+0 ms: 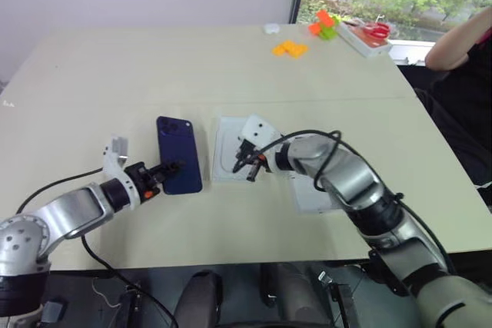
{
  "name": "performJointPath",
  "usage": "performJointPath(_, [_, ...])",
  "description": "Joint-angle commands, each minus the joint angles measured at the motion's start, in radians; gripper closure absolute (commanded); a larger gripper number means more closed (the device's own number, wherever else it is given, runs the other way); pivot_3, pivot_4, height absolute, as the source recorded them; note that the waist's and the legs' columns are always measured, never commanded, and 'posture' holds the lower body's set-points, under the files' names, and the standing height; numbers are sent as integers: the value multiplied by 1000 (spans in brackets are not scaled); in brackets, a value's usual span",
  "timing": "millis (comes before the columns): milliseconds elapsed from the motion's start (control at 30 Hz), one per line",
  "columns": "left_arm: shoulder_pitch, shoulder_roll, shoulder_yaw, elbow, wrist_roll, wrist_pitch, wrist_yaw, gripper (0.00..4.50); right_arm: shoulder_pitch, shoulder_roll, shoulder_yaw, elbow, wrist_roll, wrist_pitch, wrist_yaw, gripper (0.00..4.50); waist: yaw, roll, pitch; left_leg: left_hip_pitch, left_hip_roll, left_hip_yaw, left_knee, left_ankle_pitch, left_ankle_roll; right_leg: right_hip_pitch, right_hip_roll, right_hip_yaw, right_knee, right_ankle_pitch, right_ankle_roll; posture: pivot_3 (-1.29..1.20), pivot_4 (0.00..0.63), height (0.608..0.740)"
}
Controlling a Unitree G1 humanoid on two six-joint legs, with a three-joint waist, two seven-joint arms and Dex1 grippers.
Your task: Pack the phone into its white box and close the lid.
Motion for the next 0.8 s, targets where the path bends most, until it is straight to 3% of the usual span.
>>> performJointPath(33, [-26,6,9,0,-3,-3,-20,4477,-33,22,20,50,-42,-68,4,4500,3,0,0,-3,0,0,0,0,-1,-3,0,0,1,2,3,0,150,740])
performJointPath(200, [-33,5,9,-1,-5,-7,-18,4477,-19,7,48,47,-56,-81,57,4500,4,0,0,-3,0,0,0,0,-1,-3,-1,0,0,2,3,0,150,740])
performJointPath(467, [-49,-2,-10,-10,-13,-6,-10,4477,56,-84,73,-159,-21,-31,173,4500,7,0,0,-3,0,0,0,0,-1,-3,-2,0,0,2,3,0,150,740])
performJointPath(800, [-155,-50,-133,-25,-34,7,38,4477,108,-173,8,-339,31,-4,206,4500,7,0,0,-2,0,0,1,1,-1,-2,-1,0,1,2,2,0,150,740])
